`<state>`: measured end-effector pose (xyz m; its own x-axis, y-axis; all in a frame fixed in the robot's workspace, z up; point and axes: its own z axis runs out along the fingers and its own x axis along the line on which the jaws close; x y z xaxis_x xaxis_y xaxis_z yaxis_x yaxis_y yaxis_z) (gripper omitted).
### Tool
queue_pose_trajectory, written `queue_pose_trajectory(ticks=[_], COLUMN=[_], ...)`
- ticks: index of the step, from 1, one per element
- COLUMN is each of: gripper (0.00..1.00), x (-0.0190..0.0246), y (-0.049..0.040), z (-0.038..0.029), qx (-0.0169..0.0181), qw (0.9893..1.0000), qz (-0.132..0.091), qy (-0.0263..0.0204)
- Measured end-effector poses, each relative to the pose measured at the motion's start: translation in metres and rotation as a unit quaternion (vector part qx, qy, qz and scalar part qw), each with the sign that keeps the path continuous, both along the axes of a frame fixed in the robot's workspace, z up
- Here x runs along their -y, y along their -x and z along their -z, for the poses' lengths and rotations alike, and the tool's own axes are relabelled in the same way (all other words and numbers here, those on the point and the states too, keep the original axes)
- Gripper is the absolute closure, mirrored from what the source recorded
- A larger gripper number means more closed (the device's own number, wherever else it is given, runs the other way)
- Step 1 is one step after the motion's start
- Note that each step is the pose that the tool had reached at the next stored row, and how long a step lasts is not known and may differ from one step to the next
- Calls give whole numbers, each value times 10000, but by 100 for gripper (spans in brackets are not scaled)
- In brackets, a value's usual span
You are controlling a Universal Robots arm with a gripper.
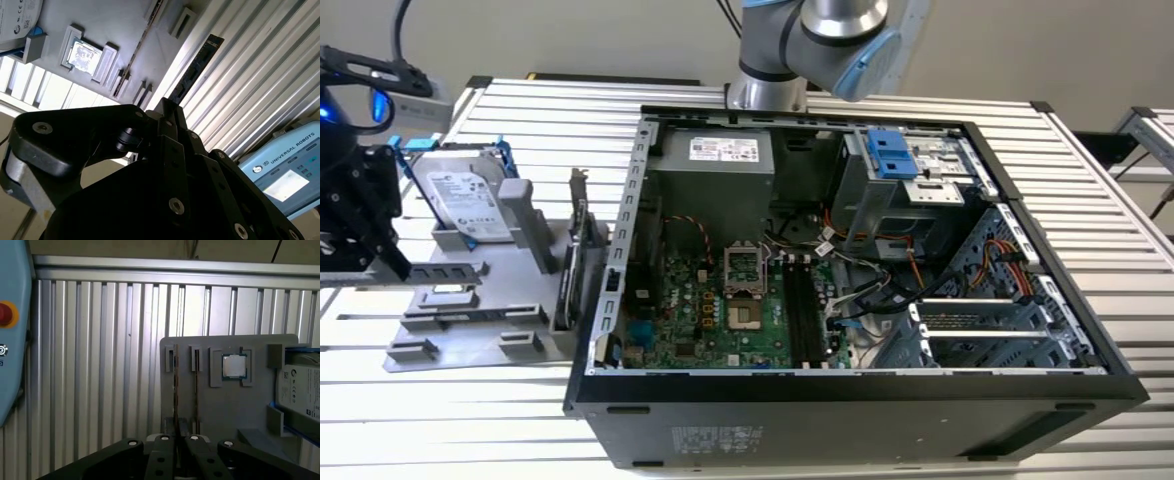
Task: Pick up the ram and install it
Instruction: 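Pick up the ram and move it above insertion slot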
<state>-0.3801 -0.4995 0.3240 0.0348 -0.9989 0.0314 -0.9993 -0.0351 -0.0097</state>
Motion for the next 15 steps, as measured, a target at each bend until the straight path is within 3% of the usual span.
queue_pose_trajectory(ticks=[11,15], gripper=[100,100], x=[-3,-3], y=[0,0], z=[-8,-47], qx=[0,0], qw=[10000,10000], qz=[0,0], qy=[0,0])
